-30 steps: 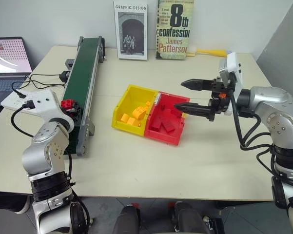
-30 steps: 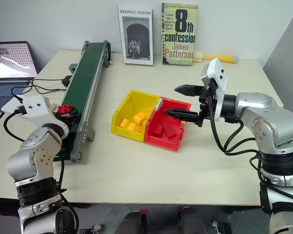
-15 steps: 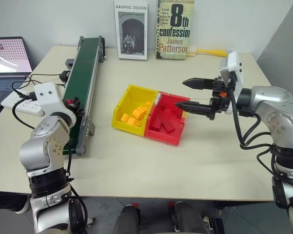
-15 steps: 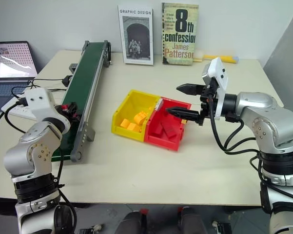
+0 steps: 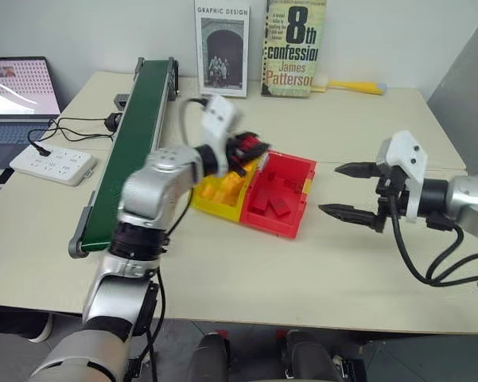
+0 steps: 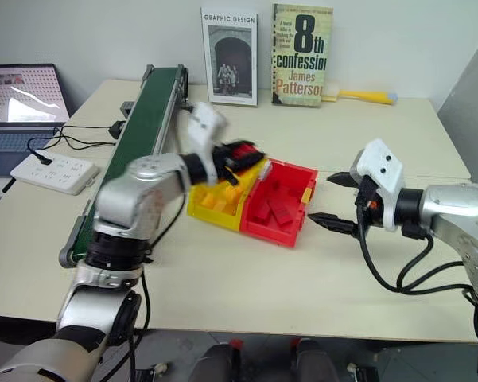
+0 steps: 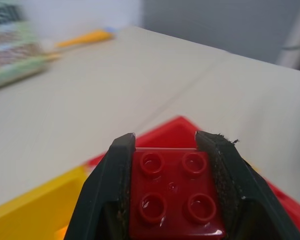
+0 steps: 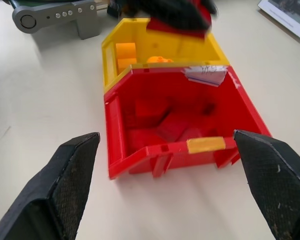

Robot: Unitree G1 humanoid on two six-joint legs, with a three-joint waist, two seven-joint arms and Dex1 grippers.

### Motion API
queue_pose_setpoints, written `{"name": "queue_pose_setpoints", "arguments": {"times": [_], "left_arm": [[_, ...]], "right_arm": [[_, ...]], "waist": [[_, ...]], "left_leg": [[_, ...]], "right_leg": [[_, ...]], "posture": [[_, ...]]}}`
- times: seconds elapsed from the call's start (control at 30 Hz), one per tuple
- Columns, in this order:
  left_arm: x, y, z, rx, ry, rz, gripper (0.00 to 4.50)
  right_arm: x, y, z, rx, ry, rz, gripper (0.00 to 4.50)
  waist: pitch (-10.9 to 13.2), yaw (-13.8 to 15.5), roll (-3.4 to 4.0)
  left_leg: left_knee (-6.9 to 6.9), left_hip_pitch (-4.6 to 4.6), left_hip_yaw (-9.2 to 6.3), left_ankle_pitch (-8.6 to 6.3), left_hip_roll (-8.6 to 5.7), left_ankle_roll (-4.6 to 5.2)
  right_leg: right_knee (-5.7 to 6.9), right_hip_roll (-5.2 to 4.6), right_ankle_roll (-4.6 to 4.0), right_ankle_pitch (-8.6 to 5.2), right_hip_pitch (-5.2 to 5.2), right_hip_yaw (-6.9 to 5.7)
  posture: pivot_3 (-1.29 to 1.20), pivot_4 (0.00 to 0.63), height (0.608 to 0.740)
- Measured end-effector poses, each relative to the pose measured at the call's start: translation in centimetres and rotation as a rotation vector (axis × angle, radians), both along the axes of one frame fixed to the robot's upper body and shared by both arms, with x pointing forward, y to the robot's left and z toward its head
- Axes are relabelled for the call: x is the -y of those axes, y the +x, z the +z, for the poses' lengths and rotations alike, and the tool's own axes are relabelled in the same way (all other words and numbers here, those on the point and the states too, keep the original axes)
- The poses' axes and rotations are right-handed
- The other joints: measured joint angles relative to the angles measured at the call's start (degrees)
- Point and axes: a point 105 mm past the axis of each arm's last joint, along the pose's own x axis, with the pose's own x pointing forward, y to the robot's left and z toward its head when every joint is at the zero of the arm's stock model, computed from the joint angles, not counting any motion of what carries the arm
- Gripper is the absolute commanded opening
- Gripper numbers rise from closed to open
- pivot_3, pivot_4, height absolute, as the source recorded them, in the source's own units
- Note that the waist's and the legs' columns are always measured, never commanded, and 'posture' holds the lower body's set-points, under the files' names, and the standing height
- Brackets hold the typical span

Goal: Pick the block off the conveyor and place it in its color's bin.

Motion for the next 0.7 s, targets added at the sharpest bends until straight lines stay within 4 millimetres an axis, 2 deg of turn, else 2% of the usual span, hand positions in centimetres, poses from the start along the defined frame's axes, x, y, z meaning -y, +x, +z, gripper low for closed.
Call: {"name": "queue_pose_setpoints", "arguments": {"times": [0.07,0.1,0.17,0.47,0.5,0.6,0.7], "left_arm": [[1.0,-0.4,-1.3,-0.024,0.035,-0.078,2.24],[1.2,-0.4,-1.8,-0.029,0.047,-0.099,2.31],[1.4,-0.3,-2.2,-0.025,0.065,-0.123,2.72],[1.4,-0.1,-2.2,0.008,0.098,-0.188,4.30],[1.0,-0.2,-2.1,0.007,0.106,-0.192,4.44],[-2.0,0.2,-1.1,0.012,0.140,-0.152,4.44],[-6.5,0.1,0.5,0.043,0.212,-0.089,4.44]], "right_arm": [[0.3,-0.5,-0.1,0.000,0.002,-0.030,4.50],[0.3,-0.6,-0.1,-0.001,0.002,-0.039,4.50],[0.5,-0.9,-0.1,-0.001,0.006,-0.057,4.50],[0.8,-1.3,0.2,0.008,0.016,-0.105,4.50],[0.7,-1.3,0.2,0.006,0.017,-0.099,4.50],[0.6,-1.0,0.0,-0.006,0.011,-0.083,4.50],[0.4,-0.2,0.1,-0.017,0.010,-0.039,4.50]], "waist": [[0.00,-0.16,0.00],[0.00,-0.38,0.00],[0.00,-0.59,0.00],[0.00,-0.76,0.00],[0.00,-0.82,0.00],[0.01,-1.32,0.00],[0.03,-1.60,0.04]], "left_leg": [[0.01,0.03,0.04,0.00,0.01,0.02],[0.01,0.04,0.07,0.00,0.01,0.02],[0.01,0.03,0.08,0.00,0.01,0.03],[0.01,0.01,0.13,0.00,0.00,0.03],[0.01,0.01,0.13,0.00,0.01,0.03],[-0.02,0.08,0.13,-0.01,0.05,0.04],[-0.02,0.10,0.12,-0.01,0.12,0.04]], "right_leg": [[0.04,0.06,0.00,0.00,0.01,0.00],[0.05,0.07,0.00,0.00,0.01,0.02],[0.04,0.08,0.00,0.00,0.01,0.03],[0.03,0.06,0.01,0.00,0.01,0.08],[0.03,0.07,0.00,0.00,0.01,0.08],[0.08,0.14,0.00,0.00,-0.03,0.13],[0.13,0.18,0.00,-0.01,-0.08,0.17]], "posture": [[0.00,0.150,0.740],[0.00,0.150,0.740],[0.00,0.150,0.740],[0.00,0.150,0.740],[0.00,0.150,0.740],[0.00,0.150,0.740],[0.00,0.150,0.740]]}}
